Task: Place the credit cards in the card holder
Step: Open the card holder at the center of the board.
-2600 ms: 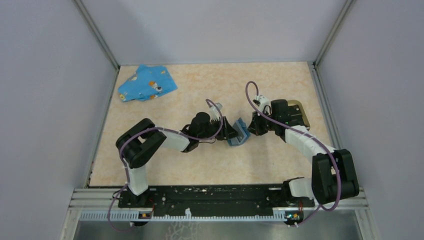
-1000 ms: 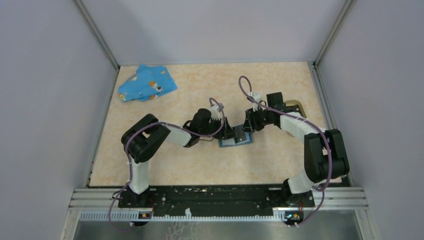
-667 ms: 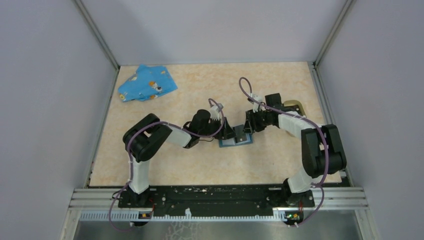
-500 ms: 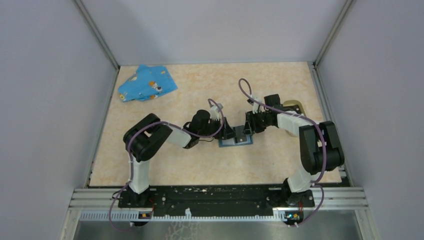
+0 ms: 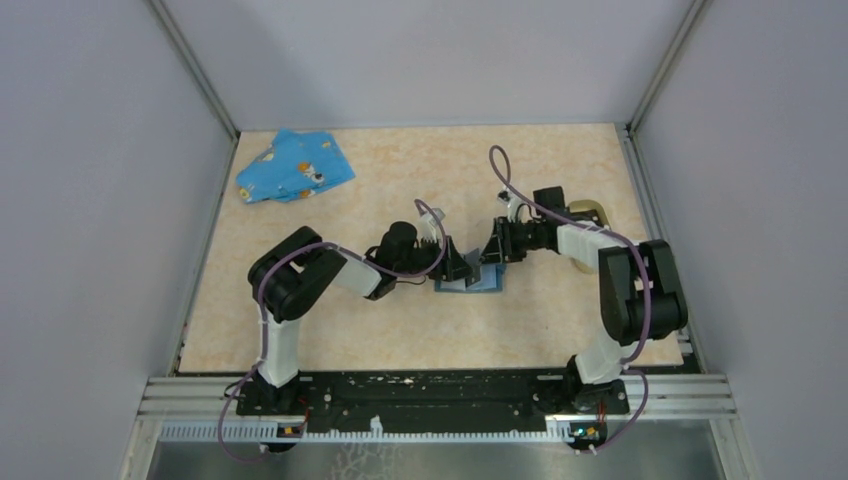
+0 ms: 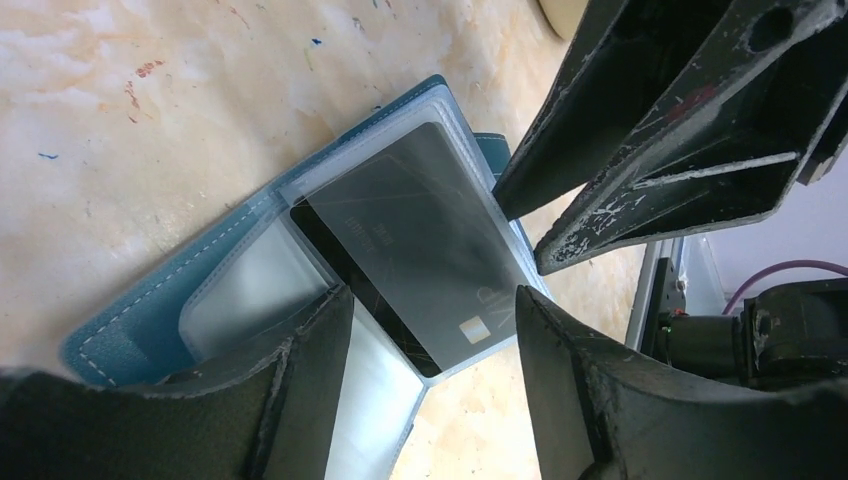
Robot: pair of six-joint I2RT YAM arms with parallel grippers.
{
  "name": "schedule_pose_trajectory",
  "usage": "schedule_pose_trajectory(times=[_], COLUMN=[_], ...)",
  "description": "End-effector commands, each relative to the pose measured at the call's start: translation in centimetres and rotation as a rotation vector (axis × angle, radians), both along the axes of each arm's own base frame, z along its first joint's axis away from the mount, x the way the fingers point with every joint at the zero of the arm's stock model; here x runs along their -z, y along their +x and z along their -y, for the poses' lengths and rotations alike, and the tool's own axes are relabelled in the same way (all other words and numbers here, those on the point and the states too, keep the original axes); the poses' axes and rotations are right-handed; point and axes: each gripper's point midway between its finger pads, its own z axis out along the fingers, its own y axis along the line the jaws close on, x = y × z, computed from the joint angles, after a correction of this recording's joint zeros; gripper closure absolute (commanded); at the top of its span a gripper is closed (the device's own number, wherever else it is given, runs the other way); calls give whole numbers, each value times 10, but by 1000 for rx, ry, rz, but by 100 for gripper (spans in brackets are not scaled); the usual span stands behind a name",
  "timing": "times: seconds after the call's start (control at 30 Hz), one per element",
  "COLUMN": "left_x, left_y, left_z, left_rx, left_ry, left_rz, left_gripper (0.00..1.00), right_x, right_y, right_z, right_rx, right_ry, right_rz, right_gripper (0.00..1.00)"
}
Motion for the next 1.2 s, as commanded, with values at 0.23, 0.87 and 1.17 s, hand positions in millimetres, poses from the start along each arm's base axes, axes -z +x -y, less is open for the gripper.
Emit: schedule_pose_trajectory(times=[0.23, 0.87, 1.17], left_x=[21, 4, 6], left_y=[-26, -32, -29], left_z=[-4, -1, 0], left_rx=[80, 115, 102], left_ry=[17, -49, -45], left_rz=[-67, -40, -49], left_gripper=[26, 18, 13], right_x=[6, -2, 9], right_y=[-5, -11, -14], right_z=[-8, -18, -21], right_rx=[20, 6, 29], right_ry=[163, 308, 357], right_rz=[-149, -251, -355], right_gripper=[76, 65, 58])
